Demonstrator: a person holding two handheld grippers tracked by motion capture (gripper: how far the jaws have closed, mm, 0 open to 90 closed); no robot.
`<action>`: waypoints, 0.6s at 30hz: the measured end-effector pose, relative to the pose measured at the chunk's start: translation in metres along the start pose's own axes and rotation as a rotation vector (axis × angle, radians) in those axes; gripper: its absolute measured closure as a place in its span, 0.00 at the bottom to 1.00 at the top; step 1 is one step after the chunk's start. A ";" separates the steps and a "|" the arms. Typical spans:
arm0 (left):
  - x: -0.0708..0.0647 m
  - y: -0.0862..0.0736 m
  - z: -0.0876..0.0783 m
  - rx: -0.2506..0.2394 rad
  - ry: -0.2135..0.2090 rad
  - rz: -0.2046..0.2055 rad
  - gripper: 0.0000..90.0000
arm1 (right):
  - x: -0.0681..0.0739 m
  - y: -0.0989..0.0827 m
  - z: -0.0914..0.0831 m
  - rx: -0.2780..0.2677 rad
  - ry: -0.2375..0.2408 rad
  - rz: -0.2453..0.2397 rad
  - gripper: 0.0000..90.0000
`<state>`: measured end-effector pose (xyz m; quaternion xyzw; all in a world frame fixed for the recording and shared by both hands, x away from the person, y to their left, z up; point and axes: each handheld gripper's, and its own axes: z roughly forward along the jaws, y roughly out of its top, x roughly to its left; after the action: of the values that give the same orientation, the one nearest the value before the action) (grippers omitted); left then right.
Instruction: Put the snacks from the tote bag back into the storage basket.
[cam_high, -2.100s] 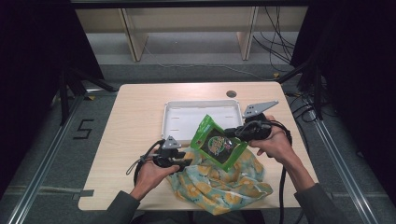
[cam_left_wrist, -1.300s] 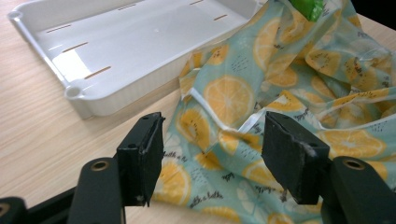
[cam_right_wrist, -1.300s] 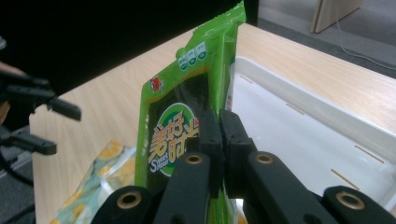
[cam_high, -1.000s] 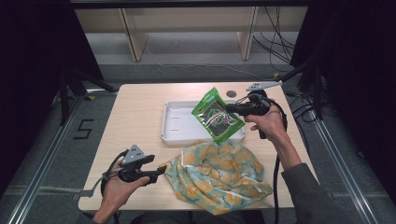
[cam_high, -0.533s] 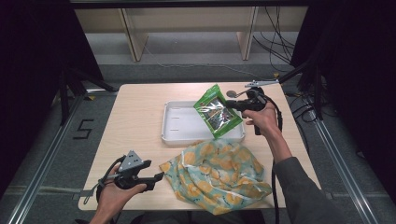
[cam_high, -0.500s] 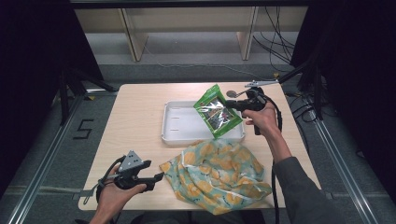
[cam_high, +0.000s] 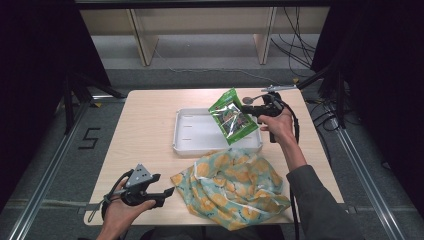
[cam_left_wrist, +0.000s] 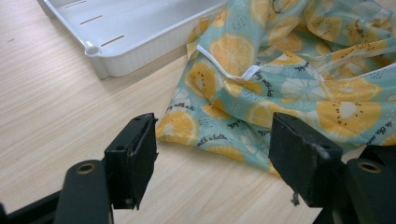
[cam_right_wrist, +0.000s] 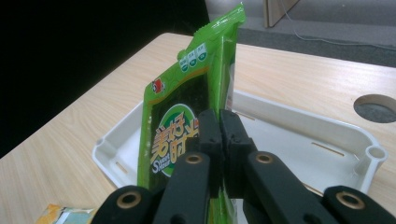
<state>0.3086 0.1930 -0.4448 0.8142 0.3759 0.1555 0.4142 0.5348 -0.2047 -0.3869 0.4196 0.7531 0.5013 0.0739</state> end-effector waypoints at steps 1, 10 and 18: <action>-0.001 -0.001 0.000 0.000 0.004 -0.003 0.35 | 0.001 -0.001 0.001 0.007 -0.002 0.029 1.00; -0.001 -0.003 -0.001 0.004 0.009 -0.003 0.35 | -0.012 0.000 0.018 -0.001 -0.030 0.075 1.00; -0.001 -0.005 0.000 -0.003 0.003 -0.009 0.35 | -0.018 0.006 0.041 -0.017 -0.052 0.111 1.00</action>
<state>0.3054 0.1945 -0.4490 0.8118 0.3798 0.1554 0.4155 0.5711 -0.1882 -0.4072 0.4729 0.7222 0.5000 0.0690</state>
